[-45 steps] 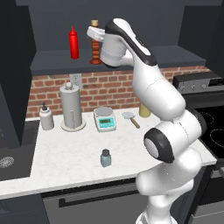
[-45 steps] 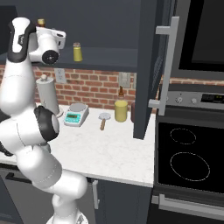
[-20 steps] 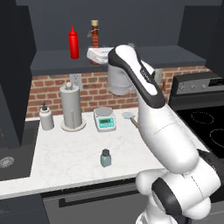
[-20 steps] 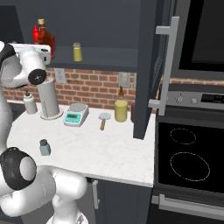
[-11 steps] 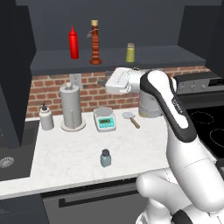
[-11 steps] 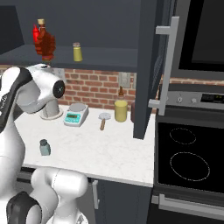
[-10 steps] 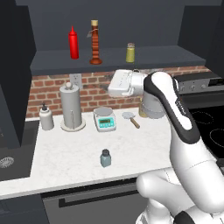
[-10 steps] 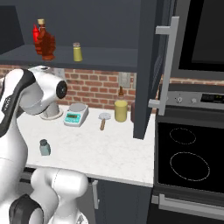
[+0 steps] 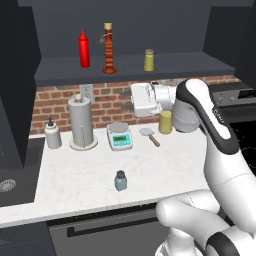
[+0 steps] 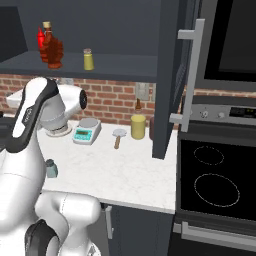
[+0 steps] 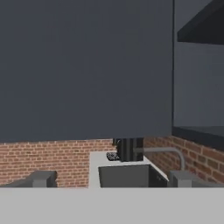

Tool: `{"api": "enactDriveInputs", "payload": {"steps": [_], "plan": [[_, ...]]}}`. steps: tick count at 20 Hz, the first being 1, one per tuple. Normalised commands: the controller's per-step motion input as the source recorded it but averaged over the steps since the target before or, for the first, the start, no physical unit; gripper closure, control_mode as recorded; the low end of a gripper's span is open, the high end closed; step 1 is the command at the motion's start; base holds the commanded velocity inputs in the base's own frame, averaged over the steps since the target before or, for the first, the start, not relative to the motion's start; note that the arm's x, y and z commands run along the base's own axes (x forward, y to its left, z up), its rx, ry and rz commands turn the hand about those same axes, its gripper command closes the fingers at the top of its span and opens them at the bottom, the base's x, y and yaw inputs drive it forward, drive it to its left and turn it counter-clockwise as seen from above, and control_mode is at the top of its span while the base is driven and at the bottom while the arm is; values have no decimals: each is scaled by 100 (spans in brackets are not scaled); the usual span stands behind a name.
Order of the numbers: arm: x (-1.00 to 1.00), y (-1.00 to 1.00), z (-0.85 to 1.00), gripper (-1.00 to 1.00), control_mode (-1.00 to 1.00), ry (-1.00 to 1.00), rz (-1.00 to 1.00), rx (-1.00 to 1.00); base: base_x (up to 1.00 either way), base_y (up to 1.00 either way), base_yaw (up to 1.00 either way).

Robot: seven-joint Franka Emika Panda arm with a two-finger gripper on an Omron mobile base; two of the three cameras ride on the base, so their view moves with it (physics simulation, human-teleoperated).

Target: Put the shaker and condiment bottle from the counter next to their counterparts in the cabinet.

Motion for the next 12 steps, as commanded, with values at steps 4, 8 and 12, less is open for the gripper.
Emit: {"api": "enactDriveInputs", "payload": {"steps": [4,8,12], "plan": [[-31,-7,-84,-100,-100,5,38,-2,0,0,0],[-64,-23,-100,-100,-100,5,56,-4,0,0,0],[-38,-8,-72,-100,-100,1,37,-4,0,0,0]]}}
